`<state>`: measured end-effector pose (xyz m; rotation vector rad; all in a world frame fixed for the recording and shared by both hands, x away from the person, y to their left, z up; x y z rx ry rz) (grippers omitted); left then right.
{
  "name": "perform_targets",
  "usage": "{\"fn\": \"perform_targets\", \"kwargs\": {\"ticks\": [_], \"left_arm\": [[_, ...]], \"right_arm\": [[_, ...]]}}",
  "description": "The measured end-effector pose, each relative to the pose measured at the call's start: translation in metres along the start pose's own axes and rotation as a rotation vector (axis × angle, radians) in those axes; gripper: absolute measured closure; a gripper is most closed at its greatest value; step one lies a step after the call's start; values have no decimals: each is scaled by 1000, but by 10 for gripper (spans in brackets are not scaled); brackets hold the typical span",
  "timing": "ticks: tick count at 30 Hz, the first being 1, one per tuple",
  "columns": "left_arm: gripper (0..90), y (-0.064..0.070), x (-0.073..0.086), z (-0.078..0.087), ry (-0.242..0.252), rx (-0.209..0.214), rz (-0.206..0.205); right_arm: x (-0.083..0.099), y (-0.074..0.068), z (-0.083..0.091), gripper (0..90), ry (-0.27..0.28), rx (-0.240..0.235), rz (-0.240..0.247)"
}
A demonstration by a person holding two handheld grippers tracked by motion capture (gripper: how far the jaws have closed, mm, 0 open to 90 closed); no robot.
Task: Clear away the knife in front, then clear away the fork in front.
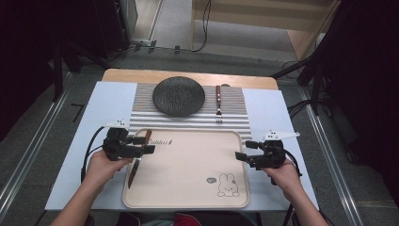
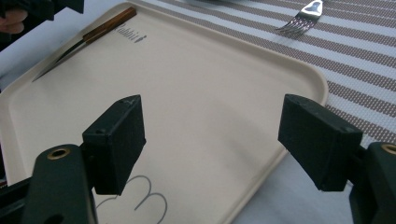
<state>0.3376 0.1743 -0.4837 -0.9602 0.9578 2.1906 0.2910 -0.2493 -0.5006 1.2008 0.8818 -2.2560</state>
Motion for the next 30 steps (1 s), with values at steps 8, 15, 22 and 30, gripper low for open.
{"fn": "perform_targets", "kwargs": {"ticks": [8, 15, 22, 30], "left_arm": [[343, 0, 2, 5, 15, -9, 8], [343, -1, 3, 5, 6, -17, 4], [343, -2, 5, 6, 5, -19, 6], [342, 0, 5, 7, 7, -10, -1]], "right_arm": [[-15, 6, -12, 211, 2, 10, 3], [-28, 13, -21, 210, 13, 25, -16], [-39, 18, -26, 208, 31, 47, -32], [-49, 25, -35, 209, 34, 87, -38]]}}
Point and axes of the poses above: each handheld gripper's, and its own axes: z roughly backward along the jaws, x roughly out of its underside, y roughly to its right, the point moved 4 cm from there along -z, roughly forward along the jaws, and after that the axes turned 10 degrees about y, right-handed, at the moved point
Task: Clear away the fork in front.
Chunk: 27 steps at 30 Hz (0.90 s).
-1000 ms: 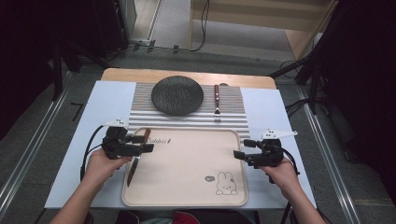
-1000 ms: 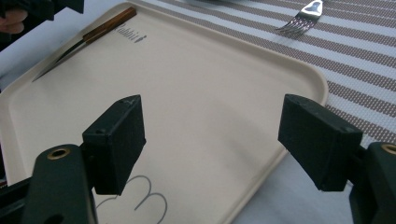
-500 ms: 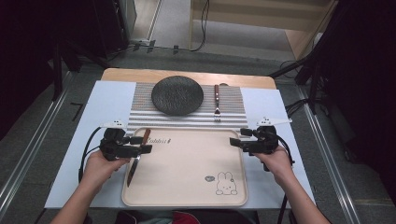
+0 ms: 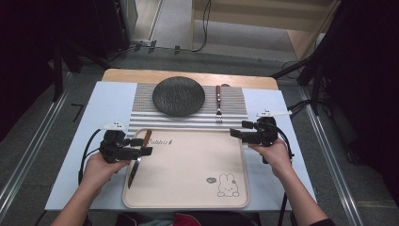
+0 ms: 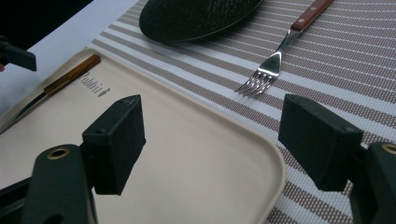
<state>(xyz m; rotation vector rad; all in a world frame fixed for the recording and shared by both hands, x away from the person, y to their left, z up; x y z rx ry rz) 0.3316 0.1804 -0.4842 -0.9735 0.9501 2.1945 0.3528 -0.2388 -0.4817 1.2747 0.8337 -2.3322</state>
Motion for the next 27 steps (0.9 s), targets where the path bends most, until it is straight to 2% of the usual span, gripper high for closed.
{"fn": "perform_targets", "kwargs": {"ticks": [10, 17, 21, 27], "left_arm": [[327, 3, 1, 1, 3, 13, -2], [327, 3, 0, 1, 8, 13, -9], [327, 3, 0, 0, 8, 13, -11], [327, 4, 1, -2, 3, 27, -14]], "right_arm": [[-10, 5, -16, 210, 3, 56, 10], [-17, 7, -24, 210, 2, 60, -4], [-20, 9, -28, 211, -1, 53, -32], [-27, 13, -34, 216, 5, 74, -32]]}}
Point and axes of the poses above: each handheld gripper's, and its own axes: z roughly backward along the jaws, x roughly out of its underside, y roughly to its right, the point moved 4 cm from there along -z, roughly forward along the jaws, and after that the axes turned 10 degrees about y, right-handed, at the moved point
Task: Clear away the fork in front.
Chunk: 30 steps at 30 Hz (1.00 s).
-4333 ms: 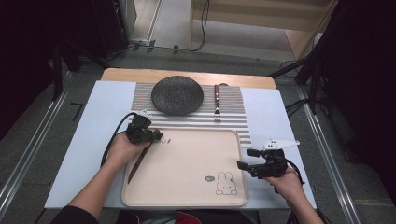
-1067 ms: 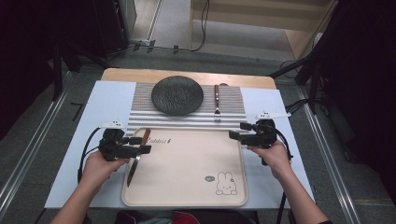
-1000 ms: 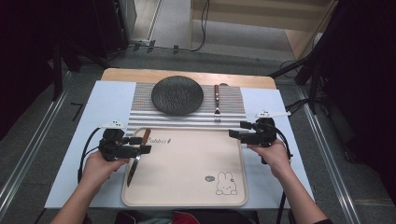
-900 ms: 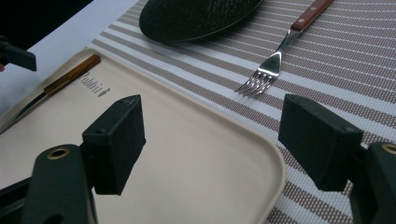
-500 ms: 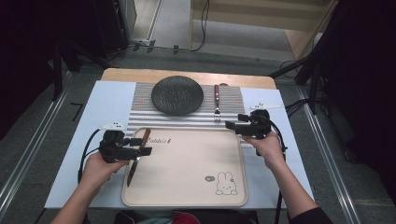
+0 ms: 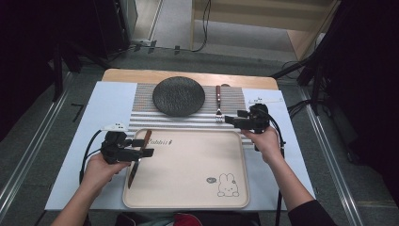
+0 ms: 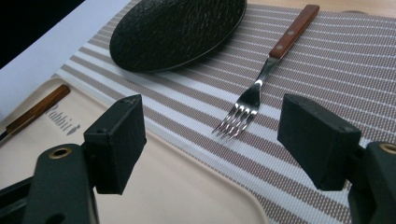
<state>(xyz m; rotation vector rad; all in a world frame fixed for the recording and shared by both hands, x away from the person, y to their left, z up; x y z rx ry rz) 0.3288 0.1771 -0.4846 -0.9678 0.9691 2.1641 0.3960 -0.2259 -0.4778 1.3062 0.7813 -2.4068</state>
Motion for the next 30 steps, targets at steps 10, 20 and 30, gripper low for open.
{"fn": "perform_targets", "kwargs": {"ticks": [10, 20, 30], "left_arm": [[327, 0, -1, -2, 5, 5, -6], [327, 0, -2, -4, -4, -5, -24], [327, -1, -2, -4, -6, -12, -29]], "right_arm": [[-16, 13, -23, 225, 17, 57, -18], [-41, 18, -40, 231, 30, 99, -10], [-49, 30, -62, 233, 3, 152, -21]]}}
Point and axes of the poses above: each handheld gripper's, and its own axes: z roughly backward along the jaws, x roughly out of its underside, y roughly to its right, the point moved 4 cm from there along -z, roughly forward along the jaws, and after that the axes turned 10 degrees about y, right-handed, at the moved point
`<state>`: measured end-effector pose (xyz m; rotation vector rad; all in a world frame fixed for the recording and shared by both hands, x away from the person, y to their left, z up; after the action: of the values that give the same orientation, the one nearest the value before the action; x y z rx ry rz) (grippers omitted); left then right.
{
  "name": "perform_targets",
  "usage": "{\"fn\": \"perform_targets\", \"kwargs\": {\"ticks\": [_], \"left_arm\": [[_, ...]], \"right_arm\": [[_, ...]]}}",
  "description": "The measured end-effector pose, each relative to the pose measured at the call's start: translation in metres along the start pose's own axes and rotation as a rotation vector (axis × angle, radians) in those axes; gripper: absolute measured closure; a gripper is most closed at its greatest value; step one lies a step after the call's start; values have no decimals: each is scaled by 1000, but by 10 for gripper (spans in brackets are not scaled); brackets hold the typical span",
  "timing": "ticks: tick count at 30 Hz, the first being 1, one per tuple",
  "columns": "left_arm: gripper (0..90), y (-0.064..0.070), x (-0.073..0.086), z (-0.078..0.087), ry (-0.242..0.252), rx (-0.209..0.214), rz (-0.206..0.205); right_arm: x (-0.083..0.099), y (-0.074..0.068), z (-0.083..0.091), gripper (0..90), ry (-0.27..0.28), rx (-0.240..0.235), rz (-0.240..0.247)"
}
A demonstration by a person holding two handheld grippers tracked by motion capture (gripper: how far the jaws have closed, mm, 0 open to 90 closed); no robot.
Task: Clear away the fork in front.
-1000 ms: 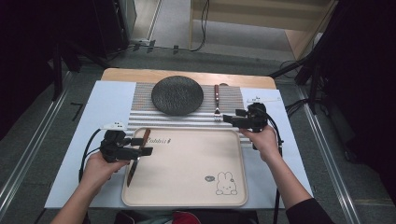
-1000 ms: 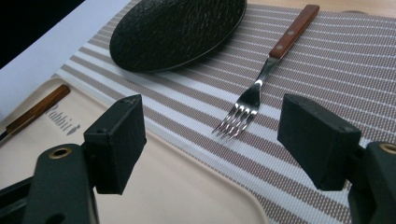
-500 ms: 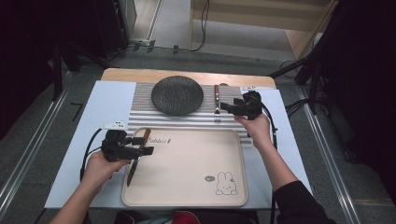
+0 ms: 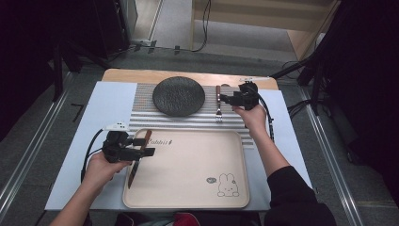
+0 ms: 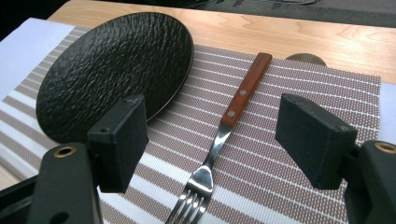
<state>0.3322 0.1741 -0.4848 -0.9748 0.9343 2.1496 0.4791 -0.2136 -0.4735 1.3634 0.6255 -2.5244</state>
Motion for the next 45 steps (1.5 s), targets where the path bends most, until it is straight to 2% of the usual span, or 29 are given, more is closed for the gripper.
{"fn": "perform_targets", "kwargs": {"ticks": [3, 7, 9, 15, 22, 26, 30, 39, 45], "left_arm": [[327, 0, 0, 0, -3, -2, -1], [327, 0, 0, 0, -5, -5, -2], [327, 0, 0, 0, -4, -5, -4], [327, -1, 0, 1, -3, -7, -5], [328, -1, 0, 0, -4, -11, -1], [327, -1, 0, 0, -5, -14, -3], [327, -1, 1, 0, -6, -18, -7], [327, -1, 1, -1, -12, -23, -10], [328, -2, 1, -1, -13, -27, -5]], "right_arm": [[-3, 2, -5, 234, 1, 9, -9], [-7, 3, -11, 233, -7, 24, 4], [-9, 3, -14, 234, -7, 27, -16], [-12, 6, -27, 234, -20, 58, -17], [-17, 3, -42, 239, -29, 72, -19], [-20, 1, -49, 239, -36, 90, -3], [-22, 1, -53, 240, -32, 95, -18], [-13, 7, -61, 241, -59, 124, -32], [-5, 7, -66, 247, -52, 122, -39]]}}
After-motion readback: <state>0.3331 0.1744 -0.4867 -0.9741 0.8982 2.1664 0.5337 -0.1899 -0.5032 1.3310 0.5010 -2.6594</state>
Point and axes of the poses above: each handheld gripper's, and its own axes: z roughly backward along the jaws, x roughly out of its underside, y roughly to its right, the point moved 4 cm from there along -z, roughly forward along the jaws, and after that the axes turned 10 degrees about y, right-handed, at the moved point
